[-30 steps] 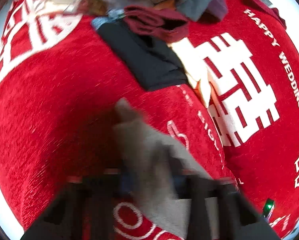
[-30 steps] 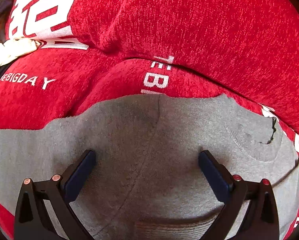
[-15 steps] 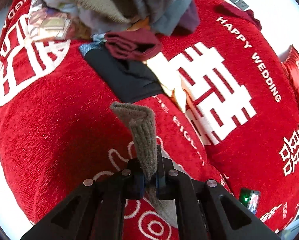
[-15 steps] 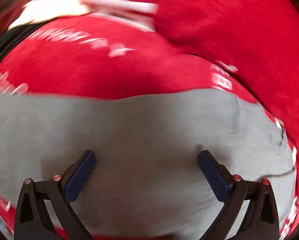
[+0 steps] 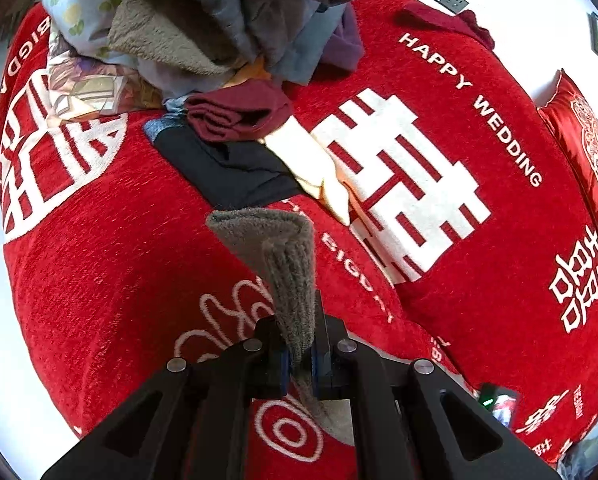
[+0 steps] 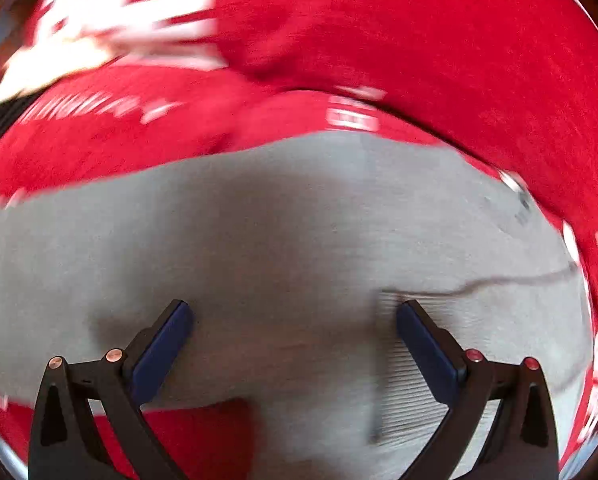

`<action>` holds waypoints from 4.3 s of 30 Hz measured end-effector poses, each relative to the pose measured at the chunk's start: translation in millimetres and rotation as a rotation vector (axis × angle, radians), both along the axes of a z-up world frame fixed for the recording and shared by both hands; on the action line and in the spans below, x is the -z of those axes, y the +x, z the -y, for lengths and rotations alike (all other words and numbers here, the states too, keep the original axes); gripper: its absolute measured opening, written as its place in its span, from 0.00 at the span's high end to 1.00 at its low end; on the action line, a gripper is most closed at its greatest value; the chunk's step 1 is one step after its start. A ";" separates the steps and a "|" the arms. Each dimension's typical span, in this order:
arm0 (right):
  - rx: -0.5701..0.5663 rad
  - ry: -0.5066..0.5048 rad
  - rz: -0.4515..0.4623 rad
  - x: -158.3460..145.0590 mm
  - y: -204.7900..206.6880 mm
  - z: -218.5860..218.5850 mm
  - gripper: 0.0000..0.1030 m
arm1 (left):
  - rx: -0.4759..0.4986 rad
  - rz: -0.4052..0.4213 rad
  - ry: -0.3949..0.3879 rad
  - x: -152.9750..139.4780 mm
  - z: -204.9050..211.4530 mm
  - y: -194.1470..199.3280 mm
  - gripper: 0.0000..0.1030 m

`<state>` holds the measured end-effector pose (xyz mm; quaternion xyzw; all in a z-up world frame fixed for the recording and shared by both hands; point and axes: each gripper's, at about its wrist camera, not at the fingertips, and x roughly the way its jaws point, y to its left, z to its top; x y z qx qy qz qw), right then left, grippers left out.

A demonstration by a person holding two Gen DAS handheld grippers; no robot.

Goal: Fold small clothes

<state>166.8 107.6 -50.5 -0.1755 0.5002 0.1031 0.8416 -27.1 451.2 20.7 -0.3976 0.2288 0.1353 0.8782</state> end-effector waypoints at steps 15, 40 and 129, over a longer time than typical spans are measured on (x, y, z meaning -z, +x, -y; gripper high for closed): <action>-0.094 0.158 0.020 -59.3 -51.7 142.4 0.02 | 0.151 -0.030 0.219 -86.5 106.0 51.4 0.93; 0.295 0.308 0.074 -35.3 -71.7 456.8 0.02 | 0.853 -0.227 0.432 -40.7 624.1 202.5 0.93; 0.132 0.091 0.014 4.8 -241.9 354.6 0.06 | 0.606 -0.402 0.472 79.6 421.1 -25.7 0.01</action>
